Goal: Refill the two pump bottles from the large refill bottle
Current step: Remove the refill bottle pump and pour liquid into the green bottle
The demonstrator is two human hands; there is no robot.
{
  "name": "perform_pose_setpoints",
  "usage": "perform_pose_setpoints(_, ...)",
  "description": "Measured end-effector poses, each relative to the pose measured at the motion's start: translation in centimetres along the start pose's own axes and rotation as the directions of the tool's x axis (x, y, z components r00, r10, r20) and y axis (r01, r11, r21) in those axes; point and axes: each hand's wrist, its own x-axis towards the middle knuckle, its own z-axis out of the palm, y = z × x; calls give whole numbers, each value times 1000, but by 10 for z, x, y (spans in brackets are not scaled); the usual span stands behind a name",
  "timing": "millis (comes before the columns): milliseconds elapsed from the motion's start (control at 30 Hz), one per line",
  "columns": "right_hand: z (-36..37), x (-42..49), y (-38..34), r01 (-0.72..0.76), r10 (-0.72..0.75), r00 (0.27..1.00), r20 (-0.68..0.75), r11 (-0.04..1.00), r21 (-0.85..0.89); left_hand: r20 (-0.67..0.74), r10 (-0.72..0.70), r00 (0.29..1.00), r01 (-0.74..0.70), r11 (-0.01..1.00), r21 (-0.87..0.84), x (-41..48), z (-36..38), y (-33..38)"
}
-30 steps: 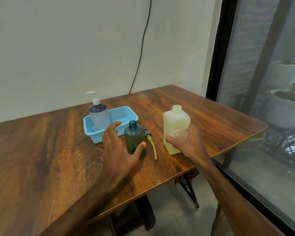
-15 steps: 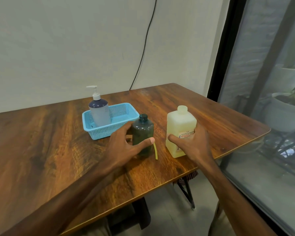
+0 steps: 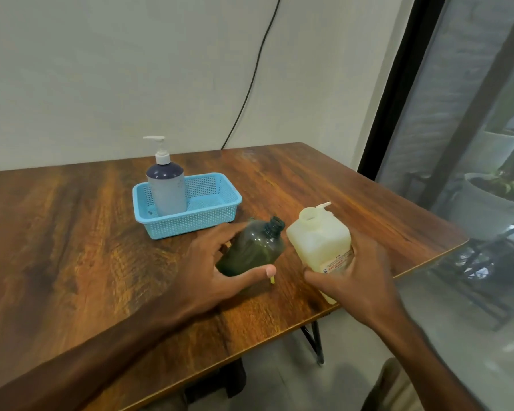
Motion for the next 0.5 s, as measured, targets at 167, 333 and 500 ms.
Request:
perform_pose_setpoints(167,0,-1,-3,40,-38,998,54,998,-40,26,52,998,-52,999,10,-6,3,-6)
perform_pose_setpoints(333,-5,-2,-6,58,-53,997,59,994,-90,24,63,998,-63,998,-15,-8,3,-5)
perform_pose_setpoints(500,-10,-3,-10,90,-84,995,60,990,-109,12,69,998,-69,998,-13,-9,3,-2)
